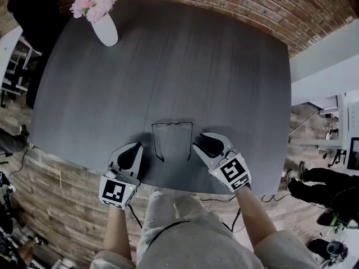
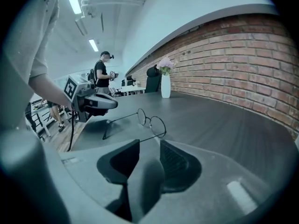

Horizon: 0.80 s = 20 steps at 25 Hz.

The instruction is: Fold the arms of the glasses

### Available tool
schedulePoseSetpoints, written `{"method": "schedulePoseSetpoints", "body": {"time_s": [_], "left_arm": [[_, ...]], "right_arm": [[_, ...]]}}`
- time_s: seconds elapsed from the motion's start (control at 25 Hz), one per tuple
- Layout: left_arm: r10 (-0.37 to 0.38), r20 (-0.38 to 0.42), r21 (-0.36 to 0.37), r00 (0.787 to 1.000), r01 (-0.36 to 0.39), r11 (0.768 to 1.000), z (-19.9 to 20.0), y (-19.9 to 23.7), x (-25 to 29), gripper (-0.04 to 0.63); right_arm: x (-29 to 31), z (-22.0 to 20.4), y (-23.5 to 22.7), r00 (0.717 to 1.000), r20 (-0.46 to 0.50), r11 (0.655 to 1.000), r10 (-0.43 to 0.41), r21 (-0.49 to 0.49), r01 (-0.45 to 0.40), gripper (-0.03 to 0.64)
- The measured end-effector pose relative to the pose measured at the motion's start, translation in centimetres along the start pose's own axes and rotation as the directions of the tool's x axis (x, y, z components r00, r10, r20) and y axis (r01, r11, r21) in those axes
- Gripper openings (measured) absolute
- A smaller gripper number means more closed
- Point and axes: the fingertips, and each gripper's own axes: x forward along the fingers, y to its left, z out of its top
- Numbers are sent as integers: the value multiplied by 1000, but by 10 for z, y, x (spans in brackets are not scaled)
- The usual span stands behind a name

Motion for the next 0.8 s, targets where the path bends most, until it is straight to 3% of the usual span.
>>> {"method": "schedulePoseSetpoints", "body": {"time_s": [0.24, 0.8], "left_arm": [[-35, -38, 61, 999, 37, 997, -11, -3, 6, -2], [-52, -36, 30, 998, 53, 998, -8, -4, 4, -2]], "right_arm": [[7, -1, 2, 1000, -14, 1000, 4, -4, -4, 133], [25, 6, 13, 1000, -13, 1000, 27, 5, -27, 127]]}}
